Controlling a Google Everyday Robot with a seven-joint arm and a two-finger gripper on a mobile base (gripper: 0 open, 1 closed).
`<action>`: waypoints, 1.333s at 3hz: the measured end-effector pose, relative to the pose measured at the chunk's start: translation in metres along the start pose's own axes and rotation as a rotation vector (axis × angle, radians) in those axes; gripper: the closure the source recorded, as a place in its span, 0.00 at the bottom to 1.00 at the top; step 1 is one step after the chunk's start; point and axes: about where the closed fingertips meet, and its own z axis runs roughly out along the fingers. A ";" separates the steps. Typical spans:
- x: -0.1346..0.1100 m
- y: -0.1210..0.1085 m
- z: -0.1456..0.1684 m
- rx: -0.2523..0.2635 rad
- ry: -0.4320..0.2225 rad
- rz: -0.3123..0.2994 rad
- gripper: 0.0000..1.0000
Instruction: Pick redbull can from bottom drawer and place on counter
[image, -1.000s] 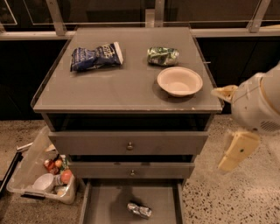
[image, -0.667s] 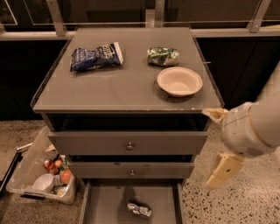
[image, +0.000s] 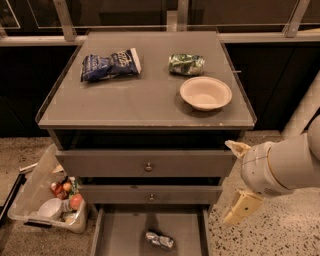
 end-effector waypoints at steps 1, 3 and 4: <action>0.008 0.009 0.030 -0.081 -0.006 0.046 0.00; 0.034 0.027 0.119 -0.167 -0.069 0.075 0.00; 0.058 0.030 0.157 -0.162 -0.088 0.081 0.00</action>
Offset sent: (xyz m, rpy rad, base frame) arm 0.0108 0.0426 -0.1376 0.1470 0.2473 0.0455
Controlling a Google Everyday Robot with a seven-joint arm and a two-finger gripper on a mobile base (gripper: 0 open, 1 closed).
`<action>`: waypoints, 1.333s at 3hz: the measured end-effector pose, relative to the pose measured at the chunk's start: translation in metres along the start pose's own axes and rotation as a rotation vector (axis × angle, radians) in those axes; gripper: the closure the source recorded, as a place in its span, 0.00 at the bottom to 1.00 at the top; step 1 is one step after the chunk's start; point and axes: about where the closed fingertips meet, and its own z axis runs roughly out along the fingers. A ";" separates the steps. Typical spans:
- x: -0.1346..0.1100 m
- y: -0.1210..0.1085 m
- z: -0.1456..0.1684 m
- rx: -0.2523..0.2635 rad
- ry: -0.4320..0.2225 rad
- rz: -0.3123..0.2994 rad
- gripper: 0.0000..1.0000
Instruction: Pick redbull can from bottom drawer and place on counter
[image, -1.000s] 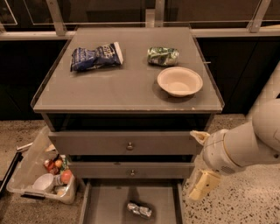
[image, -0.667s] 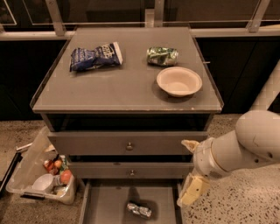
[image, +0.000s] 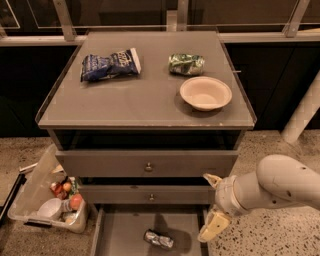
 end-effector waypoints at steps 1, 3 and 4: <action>0.036 0.002 0.038 0.025 -0.022 0.013 0.00; 0.043 0.013 0.068 0.002 -0.028 0.000 0.00; 0.065 0.016 0.117 0.015 -0.058 -0.011 0.00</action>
Offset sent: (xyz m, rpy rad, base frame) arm -0.0037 -0.0058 -0.0392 0.0137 -0.0101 -0.0115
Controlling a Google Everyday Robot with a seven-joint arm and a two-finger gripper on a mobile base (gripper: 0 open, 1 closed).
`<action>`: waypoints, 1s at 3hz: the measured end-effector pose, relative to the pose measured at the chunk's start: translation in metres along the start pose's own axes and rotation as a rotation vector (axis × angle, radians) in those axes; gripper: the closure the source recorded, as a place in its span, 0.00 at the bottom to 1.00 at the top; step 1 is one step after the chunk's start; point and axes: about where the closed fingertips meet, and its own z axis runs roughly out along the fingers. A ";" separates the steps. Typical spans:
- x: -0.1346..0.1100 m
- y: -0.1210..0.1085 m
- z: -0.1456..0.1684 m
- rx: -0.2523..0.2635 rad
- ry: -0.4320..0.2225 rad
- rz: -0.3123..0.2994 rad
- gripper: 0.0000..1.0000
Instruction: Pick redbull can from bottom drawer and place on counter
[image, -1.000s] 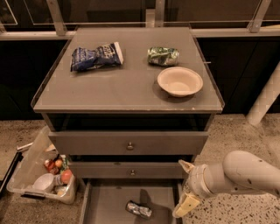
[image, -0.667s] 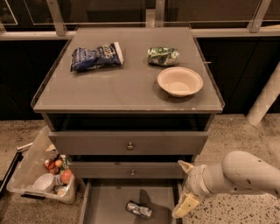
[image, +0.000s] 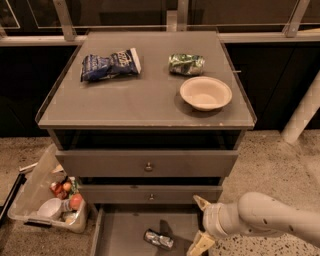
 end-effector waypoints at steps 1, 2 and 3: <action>0.029 -0.005 0.046 0.005 -0.052 0.026 0.00; 0.057 -0.006 0.092 -0.015 -0.103 0.062 0.00; 0.080 0.001 0.134 -0.047 -0.138 0.101 0.00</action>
Offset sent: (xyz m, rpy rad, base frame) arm 0.0259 0.0102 -0.1712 0.1863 0.0468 -0.0504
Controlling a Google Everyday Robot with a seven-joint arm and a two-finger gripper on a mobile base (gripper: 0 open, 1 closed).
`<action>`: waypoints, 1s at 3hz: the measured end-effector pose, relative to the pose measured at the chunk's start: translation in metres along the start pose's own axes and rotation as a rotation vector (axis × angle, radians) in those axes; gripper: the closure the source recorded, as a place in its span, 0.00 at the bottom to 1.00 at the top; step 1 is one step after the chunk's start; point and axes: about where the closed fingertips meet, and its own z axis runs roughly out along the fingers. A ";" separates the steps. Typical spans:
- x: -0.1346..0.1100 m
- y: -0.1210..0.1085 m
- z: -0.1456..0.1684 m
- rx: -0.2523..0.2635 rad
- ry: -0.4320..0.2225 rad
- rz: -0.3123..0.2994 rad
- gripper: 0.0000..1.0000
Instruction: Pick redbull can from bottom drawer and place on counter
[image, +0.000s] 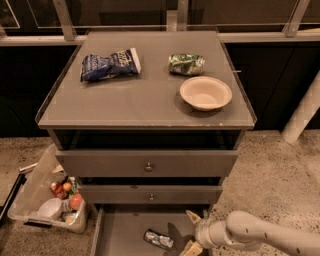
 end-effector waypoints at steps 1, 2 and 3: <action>0.022 0.003 0.033 -0.026 -0.012 0.033 0.00; 0.041 0.003 0.061 -0.056 -0.002 0.097 0.00; 0.041 0.004 0.062 -0.057 -0.002 0.099 0.00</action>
Offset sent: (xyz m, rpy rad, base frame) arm 0.0034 0.0195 -0.1046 0.0424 0.1755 -0.0584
